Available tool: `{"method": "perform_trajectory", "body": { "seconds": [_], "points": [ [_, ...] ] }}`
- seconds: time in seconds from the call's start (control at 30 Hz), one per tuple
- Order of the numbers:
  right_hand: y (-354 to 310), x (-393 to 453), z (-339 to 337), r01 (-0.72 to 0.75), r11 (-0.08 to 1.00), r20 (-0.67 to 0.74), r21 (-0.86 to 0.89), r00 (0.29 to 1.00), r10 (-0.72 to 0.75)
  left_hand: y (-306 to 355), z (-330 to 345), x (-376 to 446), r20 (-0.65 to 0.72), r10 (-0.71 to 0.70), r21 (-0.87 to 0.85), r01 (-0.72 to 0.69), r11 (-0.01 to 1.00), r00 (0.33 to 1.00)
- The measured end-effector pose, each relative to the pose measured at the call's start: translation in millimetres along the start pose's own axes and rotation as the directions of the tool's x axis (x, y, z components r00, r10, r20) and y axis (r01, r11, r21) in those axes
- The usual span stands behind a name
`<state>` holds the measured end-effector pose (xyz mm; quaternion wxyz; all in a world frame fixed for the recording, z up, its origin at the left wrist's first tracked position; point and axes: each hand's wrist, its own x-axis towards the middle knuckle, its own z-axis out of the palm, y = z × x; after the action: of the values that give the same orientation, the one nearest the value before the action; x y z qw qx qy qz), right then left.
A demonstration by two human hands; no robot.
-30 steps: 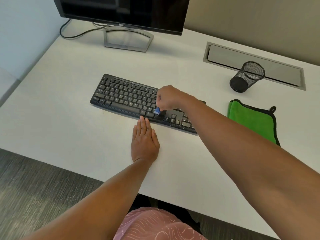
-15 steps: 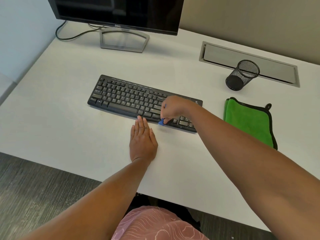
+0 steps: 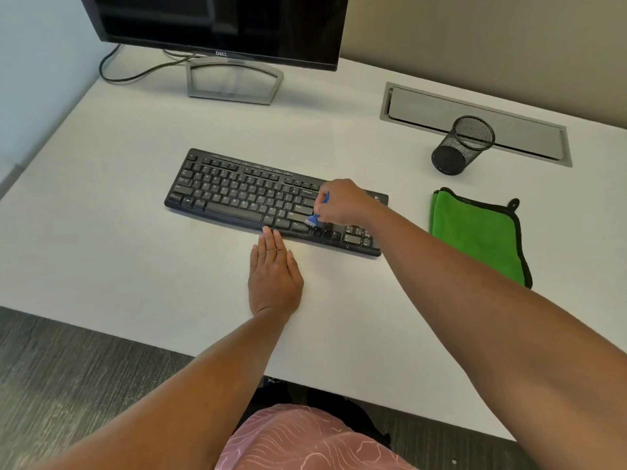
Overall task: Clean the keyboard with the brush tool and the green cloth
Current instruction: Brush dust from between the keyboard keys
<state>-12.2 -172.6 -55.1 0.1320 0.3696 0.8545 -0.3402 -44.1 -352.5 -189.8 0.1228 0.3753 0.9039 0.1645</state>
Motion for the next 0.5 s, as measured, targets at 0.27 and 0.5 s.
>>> {"method": "perform_trajectory", "body": {
  "seconds": [0.27,0.5],
  "points": [
    [-6.9,-8.1,15.0,0.118,0.993,0.166,-0.013,0.979,-0.115,-0.2,-1.3,0.1,0.002,0.000,0.014,0.000,1.000,1.000],
    [-9.0,-4.8,21.3,0.145,0.987,0.072,-0.065,0.987,-0.140,0.1,0.0,0.0,-0.007,-0.003,0.000,0.003,1.000,1.000]
  ]
}}
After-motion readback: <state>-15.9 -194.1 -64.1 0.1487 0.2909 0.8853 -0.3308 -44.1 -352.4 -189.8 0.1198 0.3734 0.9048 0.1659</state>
